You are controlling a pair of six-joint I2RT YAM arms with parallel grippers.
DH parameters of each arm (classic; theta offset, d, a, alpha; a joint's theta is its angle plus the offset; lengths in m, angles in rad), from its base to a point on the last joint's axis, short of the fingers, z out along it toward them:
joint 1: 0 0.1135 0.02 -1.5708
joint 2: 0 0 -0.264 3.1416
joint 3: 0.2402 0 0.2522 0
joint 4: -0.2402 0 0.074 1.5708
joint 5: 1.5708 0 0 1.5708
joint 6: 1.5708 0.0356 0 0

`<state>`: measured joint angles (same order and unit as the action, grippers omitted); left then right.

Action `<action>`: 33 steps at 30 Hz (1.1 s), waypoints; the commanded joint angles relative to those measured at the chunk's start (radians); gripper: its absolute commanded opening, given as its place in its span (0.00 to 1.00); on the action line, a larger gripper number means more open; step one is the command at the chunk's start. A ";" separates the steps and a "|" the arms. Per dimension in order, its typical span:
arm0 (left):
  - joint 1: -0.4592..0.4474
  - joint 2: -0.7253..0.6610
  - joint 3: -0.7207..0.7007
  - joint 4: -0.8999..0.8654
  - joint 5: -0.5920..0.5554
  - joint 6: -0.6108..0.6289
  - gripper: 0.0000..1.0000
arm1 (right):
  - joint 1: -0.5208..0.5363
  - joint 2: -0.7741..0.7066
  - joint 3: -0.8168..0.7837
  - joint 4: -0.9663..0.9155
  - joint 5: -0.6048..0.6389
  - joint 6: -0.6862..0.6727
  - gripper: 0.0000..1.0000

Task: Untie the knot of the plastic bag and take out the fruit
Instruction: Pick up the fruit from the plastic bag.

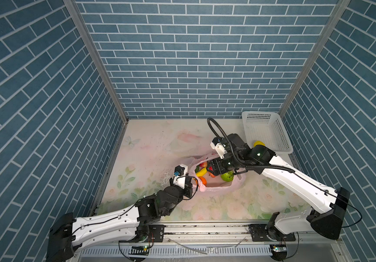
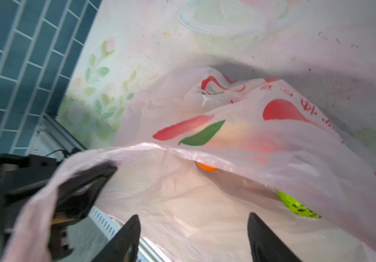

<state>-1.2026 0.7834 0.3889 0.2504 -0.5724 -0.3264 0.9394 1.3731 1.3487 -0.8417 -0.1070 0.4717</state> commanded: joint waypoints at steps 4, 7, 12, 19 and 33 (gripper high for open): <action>0.003 -0.012 0.023 -0.021 -0.012 -0.023 0.09 | 0.088 -0.036 -0.190 0.056 0.223 -0.040 0.69; 0.006 -0.012 0.028 -0.013 -0.013 -0.023 0.08 | 0.100 -0.026 -0.259 0.090 0.251 -0.064 0.65; 0.016 -0.010 0.041 -0.013 -0.013 -0.028 0.09 | 0.136 -0.016 -0.345 0.141 0.293 -0.094 0.59; 0.027 0.002 0.053 0.001 -0.007 -0.042 0.09 | 0.177 -0.001 -0.461 0.200 0.304 -0.094 0.58; 0.028 0.019 0.045 0.042 0.092 -0.033 0.09 | 0.099 0.201 -0.354 0.272 0.205 -0.051 0.70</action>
<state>-1.1809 0.7986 0.4156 0.2676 -0.5163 -0.3592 1.0737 1.5631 0.9283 -0.6048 0.1345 0.3885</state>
